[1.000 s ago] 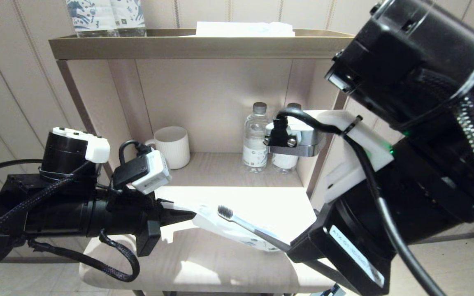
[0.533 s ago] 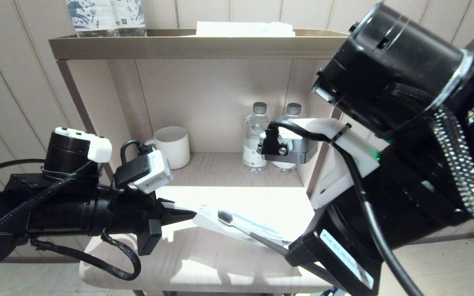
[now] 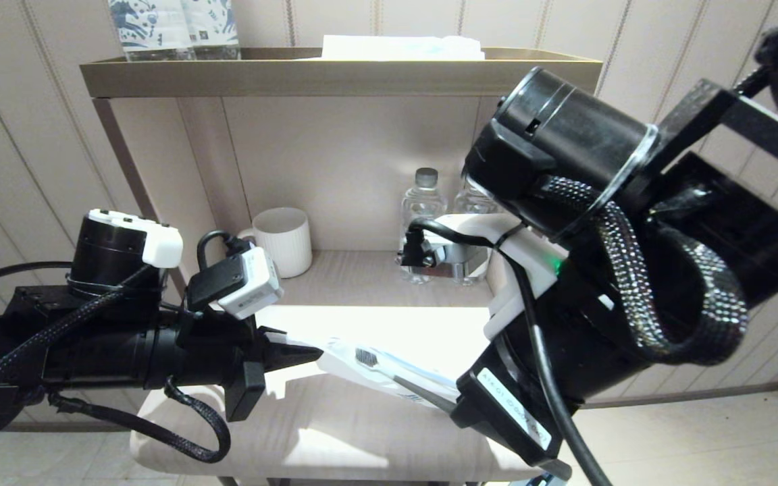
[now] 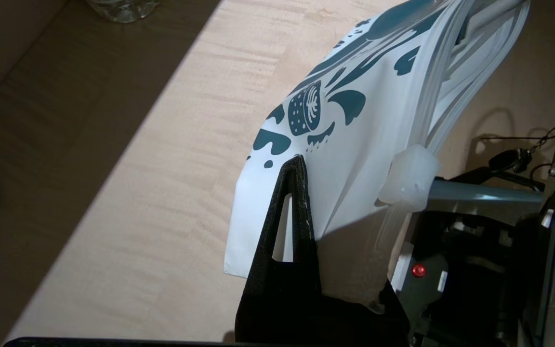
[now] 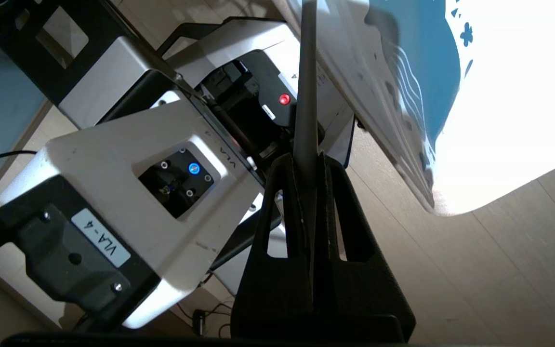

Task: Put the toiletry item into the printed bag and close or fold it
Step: Place the toothbrush in the storage bag

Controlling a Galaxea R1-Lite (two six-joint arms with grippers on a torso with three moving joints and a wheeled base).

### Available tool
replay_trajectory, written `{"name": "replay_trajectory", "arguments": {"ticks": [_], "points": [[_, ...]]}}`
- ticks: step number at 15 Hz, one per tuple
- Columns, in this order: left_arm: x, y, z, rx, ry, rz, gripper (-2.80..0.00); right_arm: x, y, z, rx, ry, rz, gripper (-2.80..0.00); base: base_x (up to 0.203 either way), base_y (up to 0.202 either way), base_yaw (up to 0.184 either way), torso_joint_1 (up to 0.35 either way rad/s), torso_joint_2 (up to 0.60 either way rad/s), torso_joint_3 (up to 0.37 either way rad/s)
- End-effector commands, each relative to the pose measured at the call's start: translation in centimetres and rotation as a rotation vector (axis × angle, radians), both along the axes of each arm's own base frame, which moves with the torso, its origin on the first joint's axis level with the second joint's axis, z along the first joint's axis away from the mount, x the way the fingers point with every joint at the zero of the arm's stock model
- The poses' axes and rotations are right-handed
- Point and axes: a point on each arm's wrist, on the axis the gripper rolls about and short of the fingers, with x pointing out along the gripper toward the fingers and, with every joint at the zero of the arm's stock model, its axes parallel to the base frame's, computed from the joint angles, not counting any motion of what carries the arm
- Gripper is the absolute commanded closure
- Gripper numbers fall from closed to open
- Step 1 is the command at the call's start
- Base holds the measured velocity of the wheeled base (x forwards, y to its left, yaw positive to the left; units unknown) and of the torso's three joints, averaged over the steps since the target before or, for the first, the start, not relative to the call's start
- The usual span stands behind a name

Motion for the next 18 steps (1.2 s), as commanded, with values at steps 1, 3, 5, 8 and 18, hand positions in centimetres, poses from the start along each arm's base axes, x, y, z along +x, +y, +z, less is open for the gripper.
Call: {"name": "replay_trajectory", "arguments": {"ticks": [1, 3, 5, 8, 18], "points": [[-0.2, -0.1, 0.1, -0.003, -0.006, -0.010, 0.00, 0.6, 0.4, -0.6, -0.013, 0.011, -0.007, 0.00, 0.000, 0.000, 0.000, 0.000, 0.00, 0.000], [-0.4, -0.4, 0.0, -0.001, -0.001, -0.025, 0.00, 0.8, 0.8, -0.7, 0.000, -0.004, -0.001, 0.00, 0.000, 0.000, 0.000, 0.000, 0.00, 0.000], [-0.5, -0.5, 0.0, -0.001, -0.001, -0.031, 0.00, 1.0, 1.2, -0.8, 0.008, -0.022, 0.016, 0.00, 0.000, 0.000, 0.000, 0.000, 0.00, 0.000], [-0.7, -0.7, 0.0, -0.005, 0.002, -0.048, 0.00, 1.4, 1.6, -1.2, -0.006, -0.037, 0.047, 0.00, 0.000, 0.000, 0.000, 0.000, 0.00, 0.000], [-1.9, -0.9, 0.2, -0.015, -0.002, -0.088, 0.00, 2.1, 1.9, -1.9, -0.038, -0.067, 0.112, 0.00, 0.000, 0.000, 0.000, 0.000, 0.00, 0.000]]}}
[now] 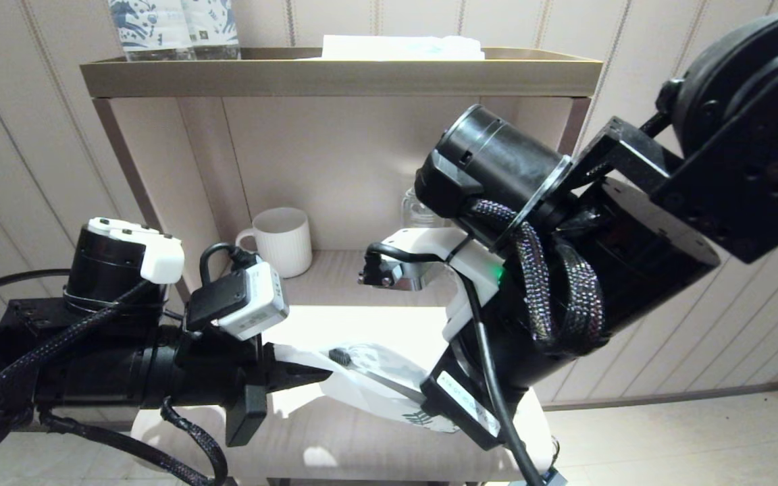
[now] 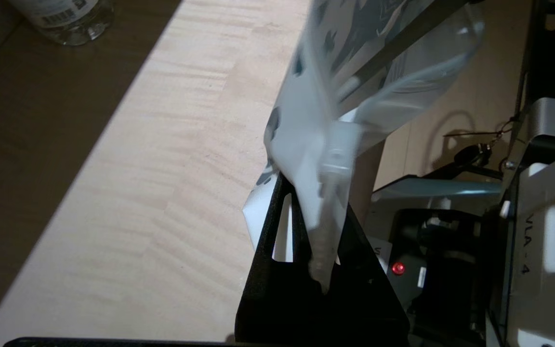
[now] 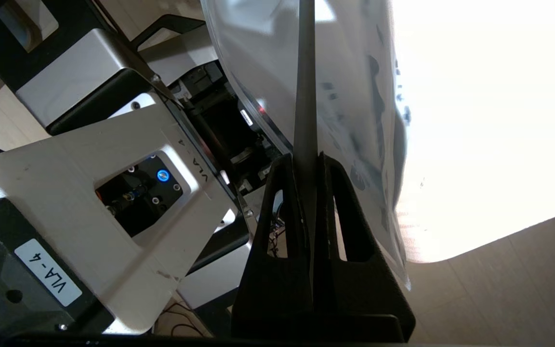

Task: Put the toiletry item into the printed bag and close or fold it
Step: Place the toothbrush in the storage bag

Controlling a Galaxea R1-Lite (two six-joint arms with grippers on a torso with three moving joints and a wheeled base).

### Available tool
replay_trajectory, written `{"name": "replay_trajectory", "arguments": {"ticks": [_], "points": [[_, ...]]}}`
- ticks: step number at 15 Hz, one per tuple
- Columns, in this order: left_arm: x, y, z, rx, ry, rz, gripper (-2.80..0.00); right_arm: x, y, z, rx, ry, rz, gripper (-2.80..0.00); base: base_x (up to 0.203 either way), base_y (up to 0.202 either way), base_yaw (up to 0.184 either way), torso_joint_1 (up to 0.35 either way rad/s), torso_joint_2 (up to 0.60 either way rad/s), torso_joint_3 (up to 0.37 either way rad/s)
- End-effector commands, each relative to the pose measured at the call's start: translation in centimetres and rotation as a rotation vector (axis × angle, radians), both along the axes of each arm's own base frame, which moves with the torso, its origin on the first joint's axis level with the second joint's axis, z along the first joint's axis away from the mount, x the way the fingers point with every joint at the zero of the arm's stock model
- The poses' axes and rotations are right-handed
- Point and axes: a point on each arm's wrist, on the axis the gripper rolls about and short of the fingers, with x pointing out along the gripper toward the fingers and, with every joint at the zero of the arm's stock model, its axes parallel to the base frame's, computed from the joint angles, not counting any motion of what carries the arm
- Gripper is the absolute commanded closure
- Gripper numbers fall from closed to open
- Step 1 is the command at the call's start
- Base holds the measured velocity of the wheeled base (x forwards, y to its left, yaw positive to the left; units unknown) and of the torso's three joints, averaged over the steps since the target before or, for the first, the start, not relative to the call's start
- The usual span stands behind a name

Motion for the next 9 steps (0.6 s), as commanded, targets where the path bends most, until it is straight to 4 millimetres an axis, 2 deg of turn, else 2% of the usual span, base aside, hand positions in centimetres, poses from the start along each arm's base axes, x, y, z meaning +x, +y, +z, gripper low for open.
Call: {"name": "replay_trajectory", "arguments": {"ticks": [1, 6, 9], "points": [[-0.4, 0.0, 0.3, -0.014, -0.007, -0.024, 0.00, 0.4, 0.1, -0.3, -0.010, 0.007, -0.005, 0.00, 0.000, 0.000, 0.000, 0.000, 0.00, 0.000], [-0.5, 0.1, 0.3, -0.019, -0.003, -0.035, 0.00, 1.0, -0.6, -0.1, -0.005, -0.012, -0.017, 0.00, 0.000, 0.000, 0.000, 0.000, 0.00, 0.000], [-0.4, 0.0, 0.2, -0.017, 0.002, -0.036, 0.00, 0.7, -1.0, 0.6, 0.007, -0.042, 0.004, 0.00, 0.000, 0.000, 0.000, 0.000, 0.00, 0.000]]}}
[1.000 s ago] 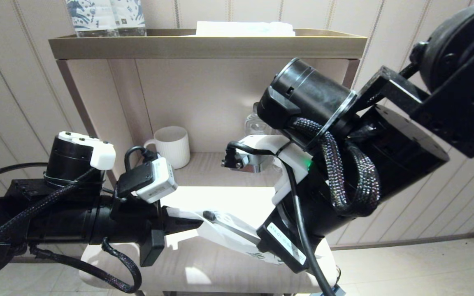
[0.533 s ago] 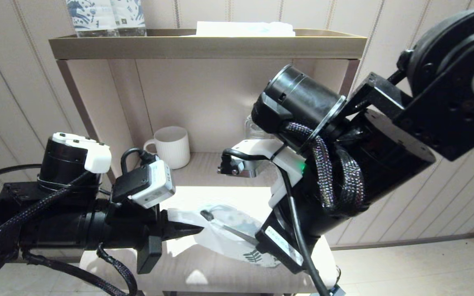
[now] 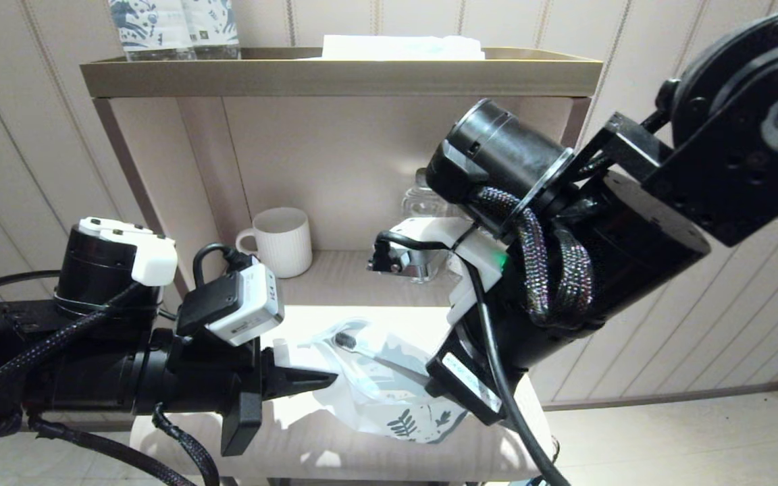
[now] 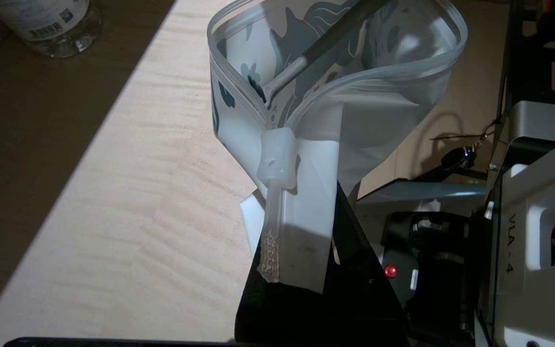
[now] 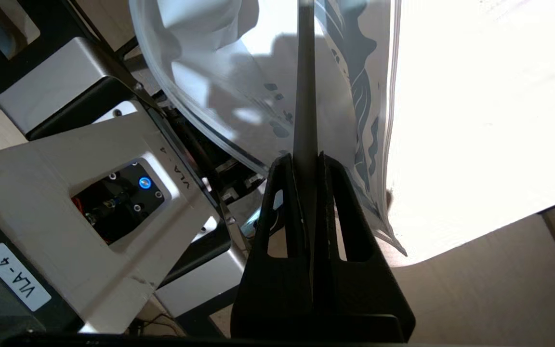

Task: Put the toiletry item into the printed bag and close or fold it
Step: Place the toothbrush in the storage bag

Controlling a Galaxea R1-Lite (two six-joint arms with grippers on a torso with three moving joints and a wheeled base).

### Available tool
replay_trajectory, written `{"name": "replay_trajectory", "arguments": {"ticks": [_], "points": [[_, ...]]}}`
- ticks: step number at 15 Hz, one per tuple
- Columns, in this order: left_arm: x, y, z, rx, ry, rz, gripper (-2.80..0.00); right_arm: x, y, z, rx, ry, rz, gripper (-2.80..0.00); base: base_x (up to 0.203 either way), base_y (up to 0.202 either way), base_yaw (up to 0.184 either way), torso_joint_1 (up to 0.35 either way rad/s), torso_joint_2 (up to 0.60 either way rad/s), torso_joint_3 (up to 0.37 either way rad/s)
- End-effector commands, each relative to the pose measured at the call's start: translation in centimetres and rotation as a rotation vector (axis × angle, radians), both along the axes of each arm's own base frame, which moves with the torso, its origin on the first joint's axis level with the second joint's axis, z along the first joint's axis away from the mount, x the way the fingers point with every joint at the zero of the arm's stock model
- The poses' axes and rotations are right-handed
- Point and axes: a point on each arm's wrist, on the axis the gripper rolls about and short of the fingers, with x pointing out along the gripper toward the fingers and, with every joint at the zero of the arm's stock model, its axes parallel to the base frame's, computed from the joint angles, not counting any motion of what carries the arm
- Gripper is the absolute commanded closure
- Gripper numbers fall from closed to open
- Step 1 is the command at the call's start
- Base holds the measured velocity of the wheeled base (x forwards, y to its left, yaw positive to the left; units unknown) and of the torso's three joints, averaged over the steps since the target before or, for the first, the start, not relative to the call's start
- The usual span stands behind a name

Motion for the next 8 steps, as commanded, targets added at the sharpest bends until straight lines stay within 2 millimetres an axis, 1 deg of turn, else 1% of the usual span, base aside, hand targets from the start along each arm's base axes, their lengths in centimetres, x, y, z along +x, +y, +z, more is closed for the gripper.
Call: {"name": "replay_trajectory", "arguments": {"ticks": [1, 3, 8], "points": [[0.1, -0.1, 0.0, -0.002, -0.001, -0.008, 0.00, -0.6, -0.6, 0.8, 0.010, -0.019, 0.018, 0.00, 0.000, 0.000, 0.000, 0.000, 0.00, 0.000], [-0.2, -0.2, 0.0, -0.021, 0.013, -0.054, 0.00, -1.1, -1.0, 1.2, 0.000, -0.053, 0.074, 0.00, 0.000, 0.000, 0.000, 0.000, 0.00, 0.000], [-1.0, 0.0, 1.1, -0.081, 0.065, -0.187, 0.00, -1.8, -1.7, 1.2, -0.054, -0.072, 0.204, 0.00, 0.000, 0.000, 0.000, 0.000, 0.00, 0.000]]}}
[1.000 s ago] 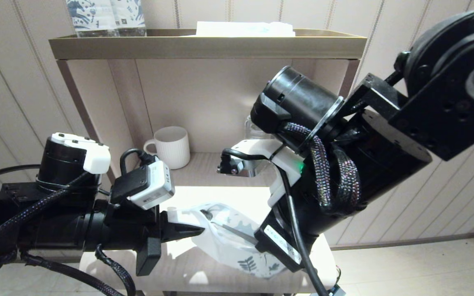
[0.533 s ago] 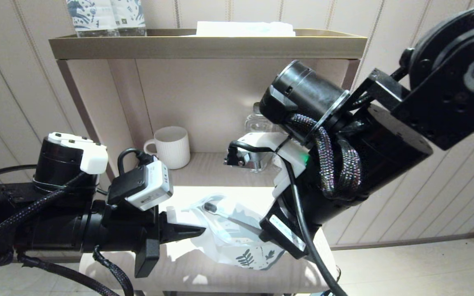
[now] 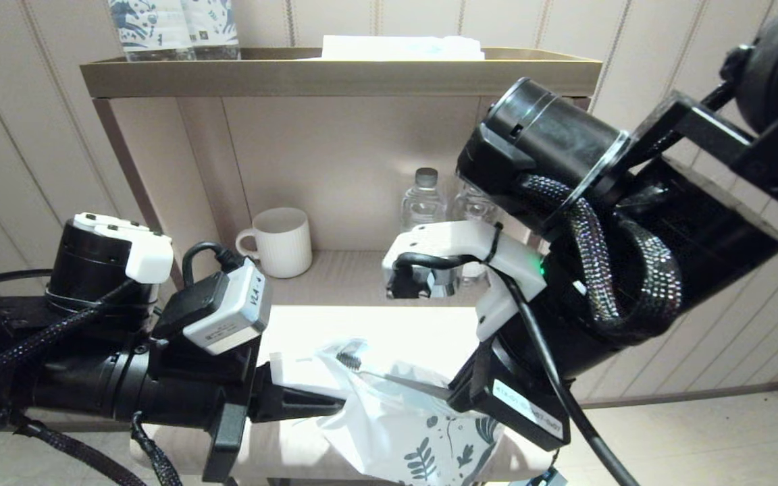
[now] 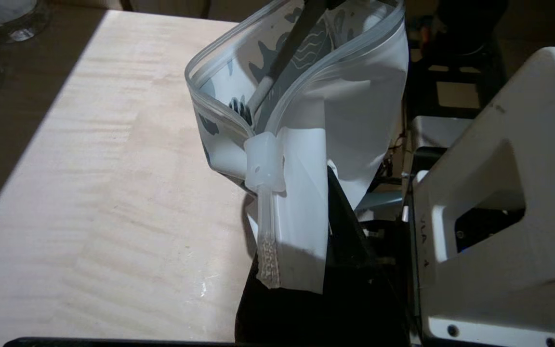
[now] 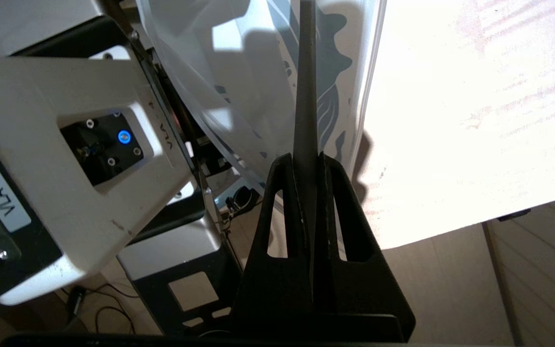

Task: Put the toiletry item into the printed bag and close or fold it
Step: Place the toothbrush in the storage bag

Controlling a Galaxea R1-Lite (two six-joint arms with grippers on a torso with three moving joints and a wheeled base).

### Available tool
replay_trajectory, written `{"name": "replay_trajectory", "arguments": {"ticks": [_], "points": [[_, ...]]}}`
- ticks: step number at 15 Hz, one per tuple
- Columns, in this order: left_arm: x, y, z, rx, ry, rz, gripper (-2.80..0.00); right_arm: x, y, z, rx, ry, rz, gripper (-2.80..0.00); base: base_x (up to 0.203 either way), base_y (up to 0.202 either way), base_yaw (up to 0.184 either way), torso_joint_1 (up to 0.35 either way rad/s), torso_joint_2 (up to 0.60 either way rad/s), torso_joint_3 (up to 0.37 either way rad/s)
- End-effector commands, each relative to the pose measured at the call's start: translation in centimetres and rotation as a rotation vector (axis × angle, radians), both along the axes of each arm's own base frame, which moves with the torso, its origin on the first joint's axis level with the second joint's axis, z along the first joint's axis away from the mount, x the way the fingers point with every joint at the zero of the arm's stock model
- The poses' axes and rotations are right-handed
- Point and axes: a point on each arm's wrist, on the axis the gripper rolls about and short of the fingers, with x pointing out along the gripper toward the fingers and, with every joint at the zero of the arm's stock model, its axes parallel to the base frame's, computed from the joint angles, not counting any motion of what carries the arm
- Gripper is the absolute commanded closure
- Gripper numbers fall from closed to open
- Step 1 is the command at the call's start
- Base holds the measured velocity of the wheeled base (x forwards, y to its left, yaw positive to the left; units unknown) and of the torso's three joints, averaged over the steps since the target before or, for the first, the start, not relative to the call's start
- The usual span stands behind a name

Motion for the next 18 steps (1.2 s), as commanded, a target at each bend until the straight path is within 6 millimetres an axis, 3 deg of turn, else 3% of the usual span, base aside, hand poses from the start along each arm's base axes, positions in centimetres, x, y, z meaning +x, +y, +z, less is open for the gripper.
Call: {"name": "replay_trajectory", "arguments": {"ticks": [1, 8, 18], "points": [[-0.2, 0.1, 0.2, -0.012, 0.006, -0.025, 0.00, -0.3, -0.6, 0.5, 0.012, -0.006, 0.033, 0.00, 0.000, 0.000, 0.000, 0.000, 0.00, 0.000], [-0.4, 0.0, 0.2, -0.038, 0.035, -0.082, 0.00, -1.2, -1.4, 0.7, 0.067, 0.015, 0.178, 0.00, 0.000, 0.000, 0.000, 0.000, 0.00, 0.000], [-0.5, 0.0, 0.2, -0.053, 0.049, -0.112, 0.00, -1.2, -0.5, 1.0, 0.152, 0.027, 0.252, 0.00, 0.000, 0.000, 0.000, 0.000, 0.00, 0.000]]}}
